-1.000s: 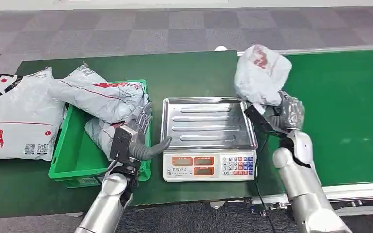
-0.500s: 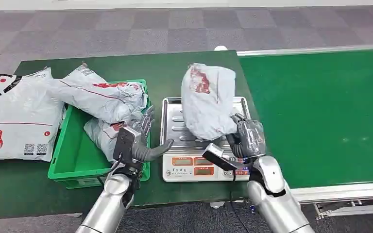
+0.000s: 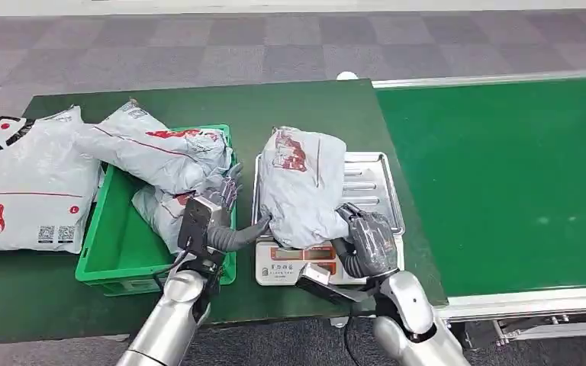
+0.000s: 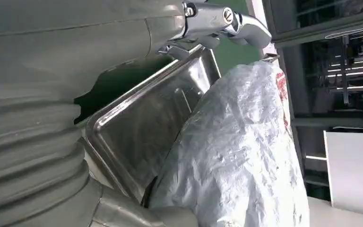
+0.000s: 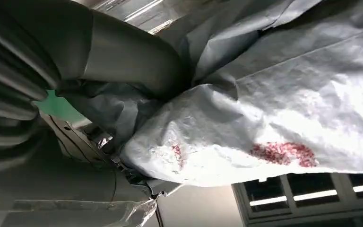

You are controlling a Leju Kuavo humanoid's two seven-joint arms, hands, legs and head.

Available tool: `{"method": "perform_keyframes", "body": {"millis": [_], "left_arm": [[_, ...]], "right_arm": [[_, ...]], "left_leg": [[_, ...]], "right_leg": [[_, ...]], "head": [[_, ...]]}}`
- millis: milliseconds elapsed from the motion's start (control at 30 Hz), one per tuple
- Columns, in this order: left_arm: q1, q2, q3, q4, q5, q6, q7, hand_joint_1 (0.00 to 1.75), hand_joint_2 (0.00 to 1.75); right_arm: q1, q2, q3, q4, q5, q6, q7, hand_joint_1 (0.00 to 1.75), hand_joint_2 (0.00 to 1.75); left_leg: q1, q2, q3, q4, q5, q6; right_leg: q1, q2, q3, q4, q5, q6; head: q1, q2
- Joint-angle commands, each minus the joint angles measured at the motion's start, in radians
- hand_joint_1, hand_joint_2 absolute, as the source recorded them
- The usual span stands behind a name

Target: Moved the parcel from conveyor to table for the left to box.

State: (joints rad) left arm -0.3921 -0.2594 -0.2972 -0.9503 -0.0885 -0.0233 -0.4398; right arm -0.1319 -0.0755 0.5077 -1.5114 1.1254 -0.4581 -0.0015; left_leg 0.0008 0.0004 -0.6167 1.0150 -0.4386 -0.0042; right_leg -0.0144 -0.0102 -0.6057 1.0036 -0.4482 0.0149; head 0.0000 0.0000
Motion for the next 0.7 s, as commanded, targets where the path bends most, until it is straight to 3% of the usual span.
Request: {"method": "perform_keyframes", "body": {"millis": [33,200,233,267,533,633,667,700], "left_arm": [[-0.029,0.025,-0.008,0.047,0.001,-0.001,0.003,0.00,1.75],[-0.029,0.025,-0.008,0.047,0.001,-0.001,0.003,0.00,1.75],[-0.028,0.025,-0.006,0.045,0.001,0.001,0.002,0.00,1.75],[-0.024,0.026,-0.003,0.041,0.001,0.002,0.002,0.00,1.75],[0.002,0.037,0.006,0.019,-0.004,0.022,-0.003,0.00,1.75],[0.001,0.036,0.006,0.022,-0.004,0.024,-0.004,0.00,1.75],[-0.004,0.029,0.005,0.025,0.021,-0.013,-0.018,1.75,1.75],[-0.008,0.021,-0.003,0.028,0.020,-0.013,-0.019,1.75,1.75]], "right_arm": [[-0.013,-0.035,0.062,-0.001,-0.002,0.007,0.003,1.75,1.75],[-0.013,-0.035,0.062,-0.001,-0.002,0.007,0.003,1.75,1.75],[-0.016,-0.035,0.061,0.005,-0.004,0.016,0.005,1.38,1.75],[-0.012,-0.034,0.059,0.000,-0.003,0.019,0.007,0.03,1.75],[0.000,-0.017,-0.010,-0.016,-0.069,0.023,0.012,0.00,1.75],[-0.041,-0.004,-0.062,0.025,-0.149,0.024,-0.015,0.00,1.75],[-0.079,0.000,-0.088,0.068,-0.203,0.045,-0.015,0.00,1.75],[-0.104,0.000,-0.105,0.105,-0.227,0.047,-0.029,0.00,1.75]], "left_leg": [[0.000,0.001,0.003,-0.002,0.000,0.000],[0.000,0.001,0.003,-0.002,-0.001,0.000],[0.001,0.001,0.005,-0.002,-0.001,0.000],[0.000,0.001,0.002,-0.001,0.000,0.000],[0.000,0.001,0.003,-0.001,-0.001,0.000],[0.000,0.001,0.005,-0.002,-0.001,-0.001],[0.000,0.002,0.003,-0.001,0.000,0.000],[0.000,0.003,0.005,-0.002,0.000,0.000]], "right_leg": [[0.000,0.002,0.003,-0.002,0.000,-0.001],[0.000,0.002,0.003,-0.002,0.000,-0.001],[0.001,0.002,0.004,-0.003,0.000,-0.001],[0.000,0.001,0.002,-0.001,0.000,-0.001],[0.000,0.002,0.002,-0.001,0.000,-0.001],[0.000,0.002,0.004,-0.002,0.000,-0.001],[0.000,0.002,0.002,-0.001,0.000,-0.001],[0.000,0.003,0.004,-0.003,0.001,-0.001]], "head": [[0.000,0.000],[0.000,0.000],[0.000,0.000],[0.000,0.000],[0.000,0.000],[0.000,0.000],[0.000,0.000],[0.000,0.000]]}}
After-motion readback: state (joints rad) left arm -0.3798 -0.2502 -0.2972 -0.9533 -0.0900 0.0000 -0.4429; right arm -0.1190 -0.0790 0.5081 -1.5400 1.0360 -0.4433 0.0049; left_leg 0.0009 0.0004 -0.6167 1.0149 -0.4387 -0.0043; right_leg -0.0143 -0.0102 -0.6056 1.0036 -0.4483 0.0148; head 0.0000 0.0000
